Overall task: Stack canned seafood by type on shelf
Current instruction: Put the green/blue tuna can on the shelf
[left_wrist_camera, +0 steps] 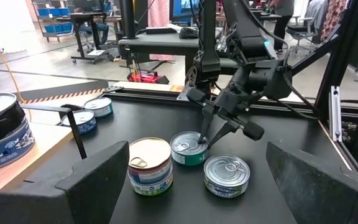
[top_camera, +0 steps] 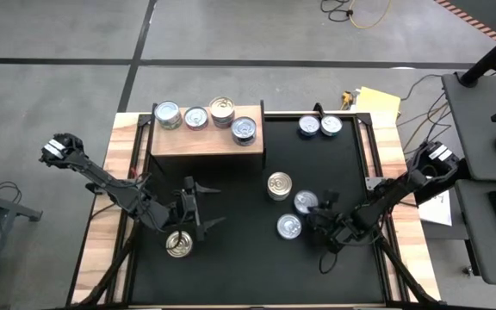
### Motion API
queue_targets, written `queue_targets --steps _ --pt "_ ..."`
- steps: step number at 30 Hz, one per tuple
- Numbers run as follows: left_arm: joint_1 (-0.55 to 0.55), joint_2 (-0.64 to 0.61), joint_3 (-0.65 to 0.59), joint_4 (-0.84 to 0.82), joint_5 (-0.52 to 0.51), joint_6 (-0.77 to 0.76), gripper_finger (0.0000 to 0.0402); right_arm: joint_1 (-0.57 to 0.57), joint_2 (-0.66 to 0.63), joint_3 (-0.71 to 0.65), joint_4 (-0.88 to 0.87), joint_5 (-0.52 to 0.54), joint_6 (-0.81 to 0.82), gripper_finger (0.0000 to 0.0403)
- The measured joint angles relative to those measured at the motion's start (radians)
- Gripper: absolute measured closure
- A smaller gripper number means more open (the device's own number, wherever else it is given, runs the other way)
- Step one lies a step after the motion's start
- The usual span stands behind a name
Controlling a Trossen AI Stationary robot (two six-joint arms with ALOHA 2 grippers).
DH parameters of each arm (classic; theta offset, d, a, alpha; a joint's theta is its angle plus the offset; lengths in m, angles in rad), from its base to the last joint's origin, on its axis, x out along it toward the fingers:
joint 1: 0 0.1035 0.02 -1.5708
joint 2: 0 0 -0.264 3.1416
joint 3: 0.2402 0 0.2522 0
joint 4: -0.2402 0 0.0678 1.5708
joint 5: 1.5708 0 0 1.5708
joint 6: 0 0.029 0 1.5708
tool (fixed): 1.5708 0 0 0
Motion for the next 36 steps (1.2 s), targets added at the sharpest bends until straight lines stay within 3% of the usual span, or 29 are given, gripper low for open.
queue_targets --steps 8,24,36 --pt "0.0 0.015 0.0 -0.001 -0.013 0.0 0.0039 0.002 0.0 0.057 -0.047 -0.101 -0.008 0.0389" --pt "0.0 0.02 0.0 0.0 -0.016 -0.002 0.0039 0.018 0.002 0.16 -0.05 -0.403 0.105 0.0394" --pt "0.0 0.02 0.0 -0.001 -0.015 -0.008 0.0039 0.037 -0.002 0.224 -0.143 -0.381 0.184 0.0394"
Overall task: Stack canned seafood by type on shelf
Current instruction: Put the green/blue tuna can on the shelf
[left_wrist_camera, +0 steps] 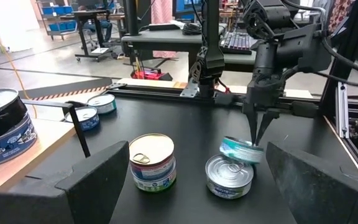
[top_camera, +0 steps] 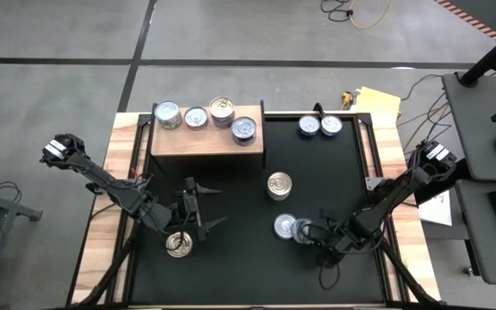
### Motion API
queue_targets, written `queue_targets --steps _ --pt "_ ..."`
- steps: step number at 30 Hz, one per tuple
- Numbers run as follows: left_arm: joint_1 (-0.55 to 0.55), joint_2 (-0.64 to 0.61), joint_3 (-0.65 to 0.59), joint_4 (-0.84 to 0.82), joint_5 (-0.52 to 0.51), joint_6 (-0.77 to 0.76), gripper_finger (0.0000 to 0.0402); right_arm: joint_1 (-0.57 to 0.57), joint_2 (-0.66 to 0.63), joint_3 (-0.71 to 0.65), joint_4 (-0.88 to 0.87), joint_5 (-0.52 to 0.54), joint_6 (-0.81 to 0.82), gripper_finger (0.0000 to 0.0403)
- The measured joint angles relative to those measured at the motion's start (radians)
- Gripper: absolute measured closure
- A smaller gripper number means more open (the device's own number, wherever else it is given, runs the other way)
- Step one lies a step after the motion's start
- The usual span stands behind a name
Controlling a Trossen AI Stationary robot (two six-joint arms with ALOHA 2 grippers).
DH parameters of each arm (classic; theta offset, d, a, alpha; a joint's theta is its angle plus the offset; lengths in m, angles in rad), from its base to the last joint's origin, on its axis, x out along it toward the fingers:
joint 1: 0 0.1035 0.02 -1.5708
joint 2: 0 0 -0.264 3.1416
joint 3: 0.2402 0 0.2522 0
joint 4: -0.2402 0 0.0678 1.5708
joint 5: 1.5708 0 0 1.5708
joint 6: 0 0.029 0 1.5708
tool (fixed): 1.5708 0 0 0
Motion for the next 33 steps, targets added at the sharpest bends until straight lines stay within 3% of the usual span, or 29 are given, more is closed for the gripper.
queue_targets --steps 7,12,20,33 --pt "0.0 0.0 0.0 0.002 0.026 -0.06 0.0039 0.028 0.0 0.001 -0.081 0.046 0.057 0.0394" --pt "0.0 0.019 -0.008 0.031 0.027 -0.096 0.0039 0.058 0.006 0.001 -0.08 0.134 0.064 0.0394" --pt "0.0 0.129 0.004 0.128 0.056 -0.097 0.0039 0.083 0.074 -0.001 -0.086 0.162 0.128 0.0393" --pt "0.002 0.339 0.171 0.126 0.062 -0.172 0.0039 0.151 0.103 -0.004 -0.086 0.168 0.264 0.0393"
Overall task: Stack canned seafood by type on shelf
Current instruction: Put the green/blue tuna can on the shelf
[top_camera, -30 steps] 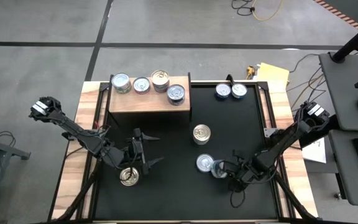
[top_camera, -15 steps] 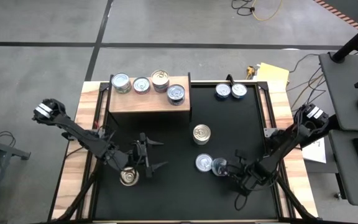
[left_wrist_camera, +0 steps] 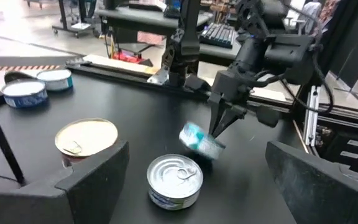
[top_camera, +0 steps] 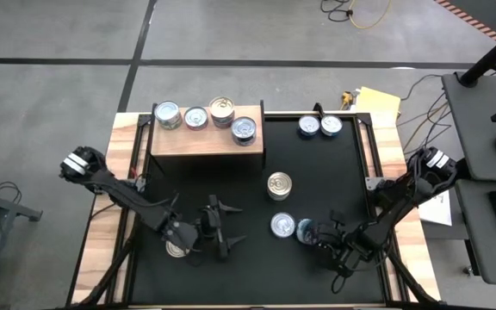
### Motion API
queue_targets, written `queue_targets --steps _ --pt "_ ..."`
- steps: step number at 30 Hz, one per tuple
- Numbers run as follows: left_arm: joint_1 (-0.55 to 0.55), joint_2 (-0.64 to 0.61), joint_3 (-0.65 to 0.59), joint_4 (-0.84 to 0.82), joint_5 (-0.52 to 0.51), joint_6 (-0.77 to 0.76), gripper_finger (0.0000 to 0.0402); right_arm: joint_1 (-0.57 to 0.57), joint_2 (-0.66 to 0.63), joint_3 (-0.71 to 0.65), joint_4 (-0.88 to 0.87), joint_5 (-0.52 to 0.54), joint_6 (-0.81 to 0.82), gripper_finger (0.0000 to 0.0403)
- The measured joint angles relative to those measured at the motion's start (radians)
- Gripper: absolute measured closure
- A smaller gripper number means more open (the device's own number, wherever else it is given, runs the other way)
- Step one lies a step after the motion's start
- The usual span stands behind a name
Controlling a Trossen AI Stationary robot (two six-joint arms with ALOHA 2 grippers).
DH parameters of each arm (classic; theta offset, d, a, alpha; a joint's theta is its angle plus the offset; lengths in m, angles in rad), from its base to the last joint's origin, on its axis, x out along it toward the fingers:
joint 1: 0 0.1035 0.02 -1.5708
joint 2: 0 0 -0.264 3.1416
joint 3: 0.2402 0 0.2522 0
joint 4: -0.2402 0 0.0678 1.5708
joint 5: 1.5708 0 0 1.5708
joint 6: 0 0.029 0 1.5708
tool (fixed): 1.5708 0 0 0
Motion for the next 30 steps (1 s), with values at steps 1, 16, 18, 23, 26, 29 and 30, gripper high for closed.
queue_targets --steps 1,16,18,23,26,29,30 --pt "0.002 0.021 0.014 0.0 -0.001 -0.017 0.0039 0.005 0.0 0.0 0.002 -0.006 0.001 0.0393" --pt "0.02 0.371 0.36 -0.011 -0.007 -0.001 0.0039 0.056 0.074 0.003 0.015 0.005 -0.045 0.0394" --pt "0.026 0.405 0.4 -0.013 -0.008 0.0 0.0039 0.062 0.074 0.003 0.015 0.008 -0.047 0.0394" --pt "0.037 0.502 0.498 -0.031 -0.002 0.009 0.0039 0.08 0.075 0.002 0.016 0.039 -0.055 0.0394" --pt "0.043 0.563 0.552 -0.031 0.002 0.015 0.0039 0.084 0.075 0.002 0.016 0.048 -0.058 0.0394" --pt "0.053 0.622 0.601 -0.033 0.005 0.024 0.0039 0.099 0.075 0.002 0.016 0.069 -0.065 0.0394" --pt "0.058 0.638 0.616 -0.033 0.005 0.025 0.0039 0.105 0.075 0.002 0.016 0.073 -0.067 0.0394"
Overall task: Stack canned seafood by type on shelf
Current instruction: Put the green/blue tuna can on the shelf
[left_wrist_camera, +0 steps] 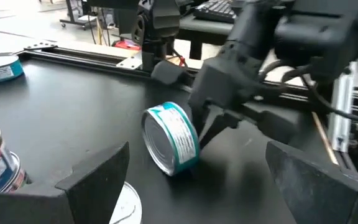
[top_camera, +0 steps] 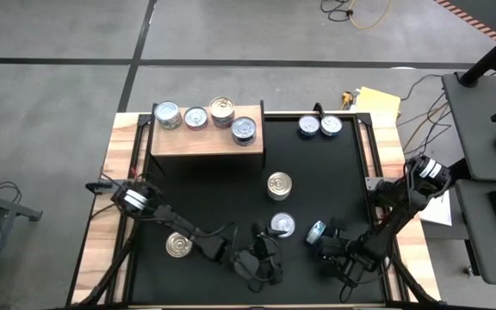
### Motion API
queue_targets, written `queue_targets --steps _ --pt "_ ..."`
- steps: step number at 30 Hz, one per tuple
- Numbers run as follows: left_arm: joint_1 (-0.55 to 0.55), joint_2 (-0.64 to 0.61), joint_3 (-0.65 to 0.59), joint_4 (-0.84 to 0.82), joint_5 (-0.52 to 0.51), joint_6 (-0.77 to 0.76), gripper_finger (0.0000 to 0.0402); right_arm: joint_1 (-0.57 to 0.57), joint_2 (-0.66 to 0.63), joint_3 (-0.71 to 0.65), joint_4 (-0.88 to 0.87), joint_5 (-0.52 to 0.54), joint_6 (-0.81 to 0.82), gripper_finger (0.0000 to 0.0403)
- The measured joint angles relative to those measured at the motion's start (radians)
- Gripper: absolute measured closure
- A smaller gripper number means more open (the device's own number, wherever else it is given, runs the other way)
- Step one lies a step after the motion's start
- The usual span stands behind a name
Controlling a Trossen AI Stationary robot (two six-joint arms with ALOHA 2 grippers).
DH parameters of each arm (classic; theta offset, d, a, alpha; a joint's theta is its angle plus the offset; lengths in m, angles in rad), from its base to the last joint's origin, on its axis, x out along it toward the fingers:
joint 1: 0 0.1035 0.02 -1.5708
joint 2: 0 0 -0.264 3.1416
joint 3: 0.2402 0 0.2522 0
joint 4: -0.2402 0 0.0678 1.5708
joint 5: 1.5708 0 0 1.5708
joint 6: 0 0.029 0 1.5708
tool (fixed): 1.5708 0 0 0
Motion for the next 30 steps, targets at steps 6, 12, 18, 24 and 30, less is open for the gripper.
queue_targets --steps 6,12,18,24,30 --pt "0.024 0.087 0.07 0.004 0.0 0.004 0.0039 0.018 -0.002 0.0 0.001 0.038 0.017 0.0394" --pt "0.033 0.166 0.143 0.007 -0.012 0.005 0.0039 0.018 -0.002 0.0 0.009 0.092 0.001 0.0394" --pt "0.05 0.234 0.214 0.009 -0.016 0.027 0.0039 0.018 -0.002 0.0 0.009 0.107 -0.006 0.0394" --pt "0.07 0.282 0.271 0.014 0.014 0.041 0.0039 0.025 -0.003 0.0 0.008 0.108 -0.006 0.0394" --pt "0.086 0.333 0.329 0.013 0.018 0.044 0.0039 0.025 -0.004 0.0 0.008 0.108 -0.002 0.0394"
